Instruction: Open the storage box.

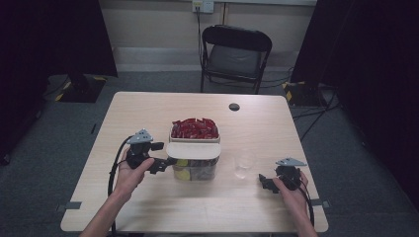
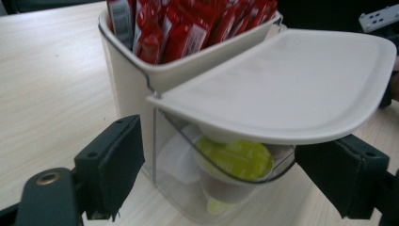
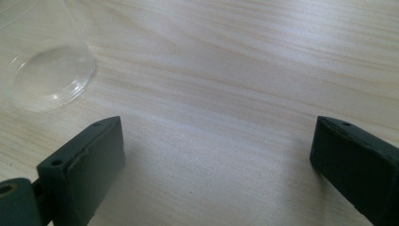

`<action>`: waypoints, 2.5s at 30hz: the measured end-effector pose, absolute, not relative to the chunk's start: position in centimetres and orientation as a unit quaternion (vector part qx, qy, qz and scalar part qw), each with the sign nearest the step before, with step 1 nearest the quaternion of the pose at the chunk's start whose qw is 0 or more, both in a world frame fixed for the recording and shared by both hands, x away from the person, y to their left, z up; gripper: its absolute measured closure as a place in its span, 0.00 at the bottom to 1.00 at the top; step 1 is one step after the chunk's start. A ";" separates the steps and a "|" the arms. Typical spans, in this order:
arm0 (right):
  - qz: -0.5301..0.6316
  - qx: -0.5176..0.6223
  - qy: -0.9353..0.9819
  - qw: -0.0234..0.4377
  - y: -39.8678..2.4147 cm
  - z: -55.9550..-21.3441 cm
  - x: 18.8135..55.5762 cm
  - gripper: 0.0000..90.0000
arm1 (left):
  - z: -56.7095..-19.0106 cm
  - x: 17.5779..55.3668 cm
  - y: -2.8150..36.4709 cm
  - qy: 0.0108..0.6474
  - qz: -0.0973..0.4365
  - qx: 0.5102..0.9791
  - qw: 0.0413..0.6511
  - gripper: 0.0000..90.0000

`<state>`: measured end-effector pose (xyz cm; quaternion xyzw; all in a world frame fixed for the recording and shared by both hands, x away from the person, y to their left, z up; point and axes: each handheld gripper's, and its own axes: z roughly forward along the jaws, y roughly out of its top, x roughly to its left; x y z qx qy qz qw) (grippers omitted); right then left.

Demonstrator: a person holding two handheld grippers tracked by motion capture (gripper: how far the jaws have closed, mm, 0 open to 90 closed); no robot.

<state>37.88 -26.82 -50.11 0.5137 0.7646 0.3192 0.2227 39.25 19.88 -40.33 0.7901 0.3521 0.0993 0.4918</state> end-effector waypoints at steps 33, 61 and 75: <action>0.319 0.514 0.765 0.223 -26.8 -50.1 37.9 0.03 | -39.1 40.9 19.5 0.354 0.091 0.786 0.499 0.17; 0.319 0.514 0.765 0.223 -26.8 -50.1 37.9 0.03 | -38.0 42.8 19.1 0.357 0.086 0.778 0.509 0.17; 0.319 0.514 0.765 0.223 -26.8 -50.1 37.9 0.03 | -37.9 43.7 19.1 0.358 0.089 0.774 0.515 0.17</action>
